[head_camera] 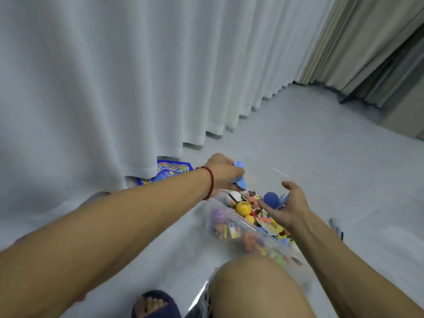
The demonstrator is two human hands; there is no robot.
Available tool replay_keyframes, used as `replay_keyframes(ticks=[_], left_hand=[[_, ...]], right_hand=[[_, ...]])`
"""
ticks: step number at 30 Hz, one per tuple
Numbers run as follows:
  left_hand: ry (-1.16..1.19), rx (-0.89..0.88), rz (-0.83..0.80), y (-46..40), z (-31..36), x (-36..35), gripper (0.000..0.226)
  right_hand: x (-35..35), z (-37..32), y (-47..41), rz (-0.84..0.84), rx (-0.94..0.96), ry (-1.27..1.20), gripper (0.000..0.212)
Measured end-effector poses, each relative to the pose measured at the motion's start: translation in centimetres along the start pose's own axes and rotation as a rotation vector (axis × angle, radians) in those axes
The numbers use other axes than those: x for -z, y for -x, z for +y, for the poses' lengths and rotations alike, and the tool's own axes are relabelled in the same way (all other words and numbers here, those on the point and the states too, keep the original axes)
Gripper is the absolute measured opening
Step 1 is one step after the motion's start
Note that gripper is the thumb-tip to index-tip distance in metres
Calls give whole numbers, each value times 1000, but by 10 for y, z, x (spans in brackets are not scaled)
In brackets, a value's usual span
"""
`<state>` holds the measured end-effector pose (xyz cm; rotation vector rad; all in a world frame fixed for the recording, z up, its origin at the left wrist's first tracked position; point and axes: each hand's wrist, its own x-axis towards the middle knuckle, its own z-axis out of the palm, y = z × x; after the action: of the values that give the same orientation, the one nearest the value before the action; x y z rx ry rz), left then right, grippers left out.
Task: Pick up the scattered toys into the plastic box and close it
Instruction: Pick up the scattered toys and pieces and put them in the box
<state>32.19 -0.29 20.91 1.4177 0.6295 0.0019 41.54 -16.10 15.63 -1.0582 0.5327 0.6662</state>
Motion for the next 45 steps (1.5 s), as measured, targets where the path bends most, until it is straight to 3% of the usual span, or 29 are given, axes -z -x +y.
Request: replay_keyframes(ticks=[1, 4, 6, 9, 14, 22, 26, 30, 37, 45], left_hand=[[20, 32, -36, -2, 7, -16, 6], [-64, 80, -98, -6, 16, -33, 42], [-196, 74, -75, -6, 16, -21, 53], [-373, 69, 29, 6, 13, 19, 37], [-512, 134, 244, 48, -13, 116, 22], [-644, 290, 348, 103, -92, 225, 16], [-732, 326, 295, 97, -153, 267, 18], [-835, 306, 310, 70, -202, 299, 43], [-1071, 330, 357, 30, -288, 343, 65], [-1301, 255, 304, -1, -334, 355, 96]], right_hand=[[10, -9, 4, 3, 21, -23, 52], [27, -23, 10, 10, 71, 2, 61], [28, -25, 12, 22, 95, 27, 67], [15, -20, 19, 6, 129, 158, 59], [-35, 24, 13, -267, 81, 524, 38], [-132, 167, -26, -581, 200, 1377, 20], [-146, 230, -71, -797, 520, 2030, 46], [-157, 282, -112, -883, 688, 2298, 69], [-177, 337, -160, -901, 787, 2535, 117], [-167, 355, -188, -974, 984, 2294, 68]])
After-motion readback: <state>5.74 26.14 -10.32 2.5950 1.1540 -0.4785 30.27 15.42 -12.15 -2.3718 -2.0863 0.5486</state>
